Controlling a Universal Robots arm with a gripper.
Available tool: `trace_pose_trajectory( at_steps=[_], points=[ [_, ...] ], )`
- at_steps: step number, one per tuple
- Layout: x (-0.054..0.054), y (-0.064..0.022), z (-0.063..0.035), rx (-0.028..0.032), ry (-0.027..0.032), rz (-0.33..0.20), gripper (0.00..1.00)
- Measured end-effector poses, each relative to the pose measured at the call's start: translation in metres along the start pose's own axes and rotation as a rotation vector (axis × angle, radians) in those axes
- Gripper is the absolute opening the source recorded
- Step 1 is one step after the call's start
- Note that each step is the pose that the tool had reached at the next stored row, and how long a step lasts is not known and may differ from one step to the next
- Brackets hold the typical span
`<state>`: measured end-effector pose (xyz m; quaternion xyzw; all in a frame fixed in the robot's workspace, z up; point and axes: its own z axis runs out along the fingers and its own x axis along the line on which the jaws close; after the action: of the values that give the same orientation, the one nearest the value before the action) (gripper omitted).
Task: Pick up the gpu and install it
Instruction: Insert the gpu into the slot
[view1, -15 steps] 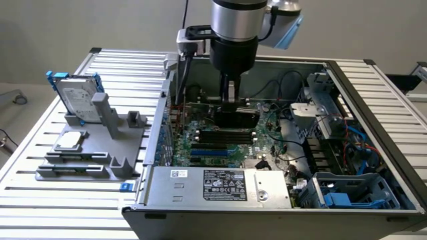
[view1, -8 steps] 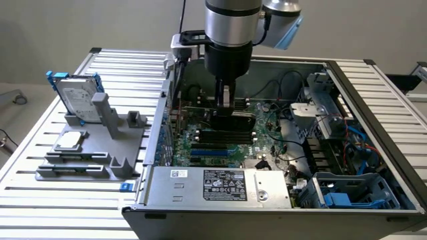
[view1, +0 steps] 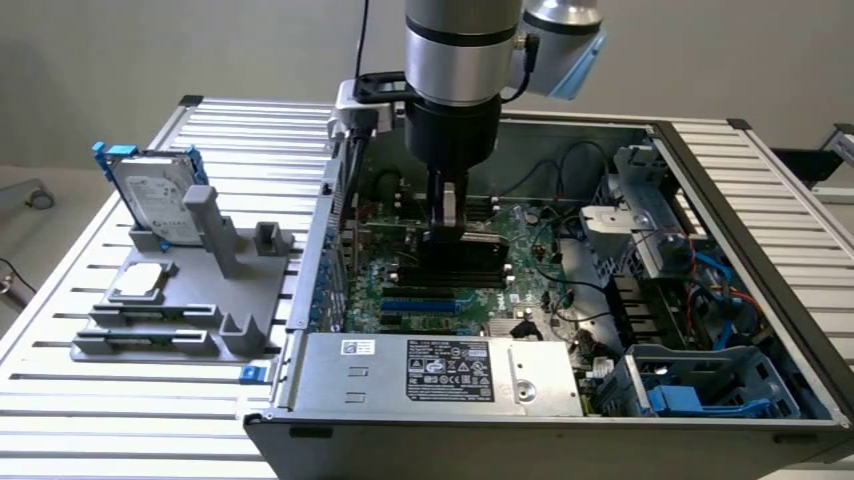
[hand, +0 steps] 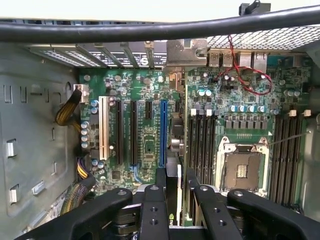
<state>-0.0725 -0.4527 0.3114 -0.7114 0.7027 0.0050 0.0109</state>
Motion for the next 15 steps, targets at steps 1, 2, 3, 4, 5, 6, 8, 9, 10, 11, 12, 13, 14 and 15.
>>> trace_pose_trajectory(
  at_steps=[1,2,3,4,5,6,8,9,10,11,12,13,14,15],
  points=[
    [0.0007,0.0002,0.0003,-0.0001,0.0001,-0.001,0.26],
    [0.0012,0.0005,0.0006,-0.0001,0.0004,-0.002,0.26],
    [0.0012,0.0008,0.0007,0.0000,0.0002,-0.004,0.26],
    [0.0013,0.0008,0.0007,-0.0001,0.0004,-0.004,0.26],
    [0.0016,0.0009,0.0007,-0.0002,0.0005,-0.004,0.26],
    [0.0020,0.0011,0.0010,-0.0001,0.0005,-0.004,0.26],
    [0.0025,0.0018,0.0031,0.0001,0.0005,-0.004,0.26],
    [0.0028,0.0022,0.0046,0.0004,0.0005,-0.004,0.26],
    [0.0030,0.0025,0.0063,0.0006,0.0005,-0.004,0.26],
    [0.0033,0.0028,0.0078,0.0009,0.0004,-0.004,0.26],
    [0.0036,0.0031,0.0091,0.0010,0.0004,-0.004,0.26],
    [0.0041,0.0033,0.0098,0.0009,0.0006,-0.004,0.26],
    [0.0044,0.0034,0.0102,0.0009,0.0006,-0.004,0.26],
    [0.0046,0.0034,0.0102,0.0010,0.0012,-0.004,0.26]
  ],
)
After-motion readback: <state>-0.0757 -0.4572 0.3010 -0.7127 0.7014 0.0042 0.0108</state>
